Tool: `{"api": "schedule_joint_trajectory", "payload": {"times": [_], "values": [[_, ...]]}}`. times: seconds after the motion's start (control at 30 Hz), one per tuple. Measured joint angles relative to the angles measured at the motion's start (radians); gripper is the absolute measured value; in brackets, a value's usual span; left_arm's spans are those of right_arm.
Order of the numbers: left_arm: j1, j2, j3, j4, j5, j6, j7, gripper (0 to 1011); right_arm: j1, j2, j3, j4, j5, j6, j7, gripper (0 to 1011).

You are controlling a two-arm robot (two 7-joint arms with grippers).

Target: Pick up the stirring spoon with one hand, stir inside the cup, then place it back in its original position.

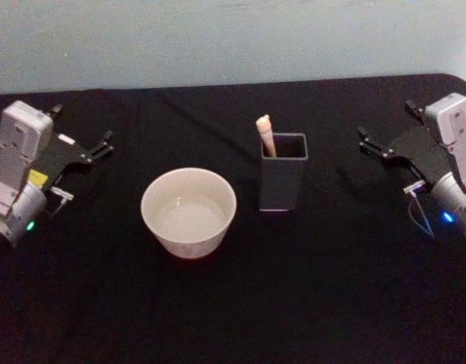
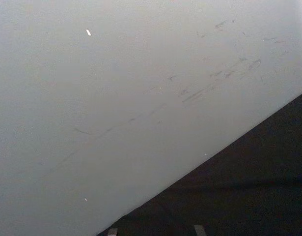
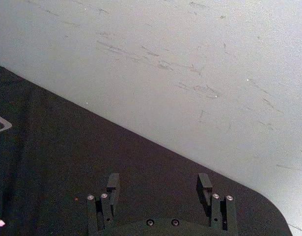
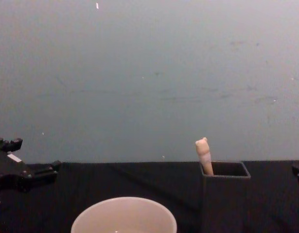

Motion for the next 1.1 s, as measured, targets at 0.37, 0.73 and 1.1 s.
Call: {"api": "schedule_joint_trajectory", "payload": {"times": [0.37,0.73,1.1], "values": [[0.000,0.000,0.000,0.000,0.000,0.000,0.000,1001,0.000,0.000,0.000,0.000,0.000,0.000,0.000,1002],[0.000,0.000,0.000,0.000,0.000,0.000,0.000,1001,0.000,0.000,0.000,0.000,0.000,0.000,0.000,1002],[0.000,0.000,0.000,0.000,0.000,0.000,0.000,1001,0.000,0.000,0.000,0.000,0.000,0.000,0.000,1002]]}}
